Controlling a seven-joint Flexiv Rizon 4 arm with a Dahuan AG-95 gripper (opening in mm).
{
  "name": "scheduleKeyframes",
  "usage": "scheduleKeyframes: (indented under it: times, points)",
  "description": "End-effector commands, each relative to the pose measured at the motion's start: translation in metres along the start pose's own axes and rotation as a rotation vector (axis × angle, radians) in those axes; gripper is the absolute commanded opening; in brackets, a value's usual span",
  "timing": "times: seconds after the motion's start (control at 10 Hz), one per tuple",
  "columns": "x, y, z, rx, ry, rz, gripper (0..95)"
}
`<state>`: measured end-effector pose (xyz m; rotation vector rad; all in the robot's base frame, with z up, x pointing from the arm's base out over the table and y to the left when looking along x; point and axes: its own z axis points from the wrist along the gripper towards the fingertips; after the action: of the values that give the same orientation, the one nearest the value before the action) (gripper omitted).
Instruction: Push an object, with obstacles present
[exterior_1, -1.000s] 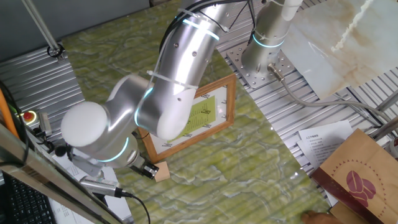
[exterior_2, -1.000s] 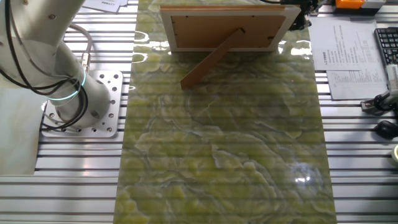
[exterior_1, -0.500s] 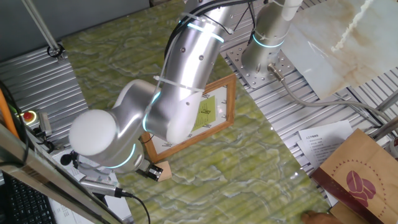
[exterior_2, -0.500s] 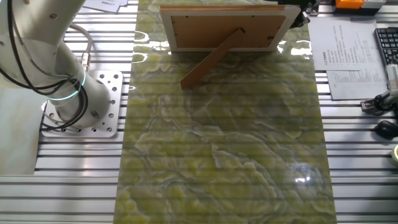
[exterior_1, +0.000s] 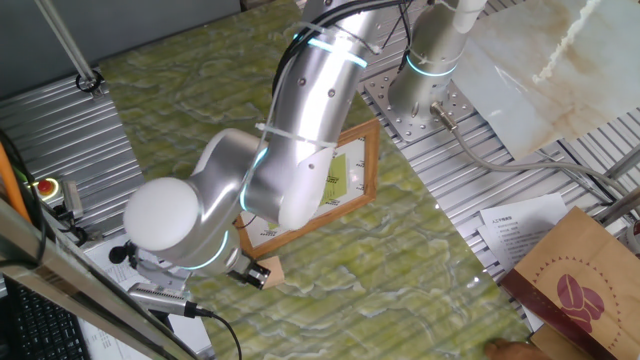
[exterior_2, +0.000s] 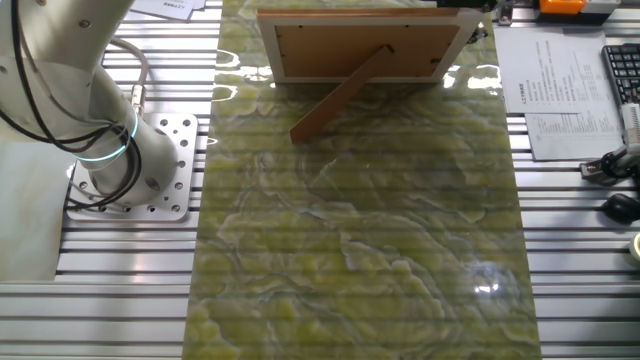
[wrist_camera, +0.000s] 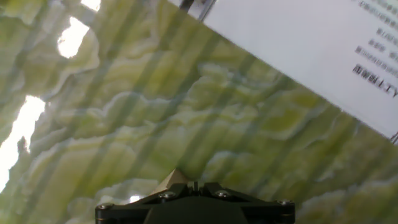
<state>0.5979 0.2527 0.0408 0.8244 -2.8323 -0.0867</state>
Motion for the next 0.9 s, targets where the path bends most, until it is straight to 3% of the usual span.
scheduleKeyframes:
  times: [0.1,0.9]
  points:
    - [0.002,0.004,0.000,-0.003,0.011,0.019,0.0]
    - [0.022,0.021,0.003,-0.021,0.013,0.043,0.0]
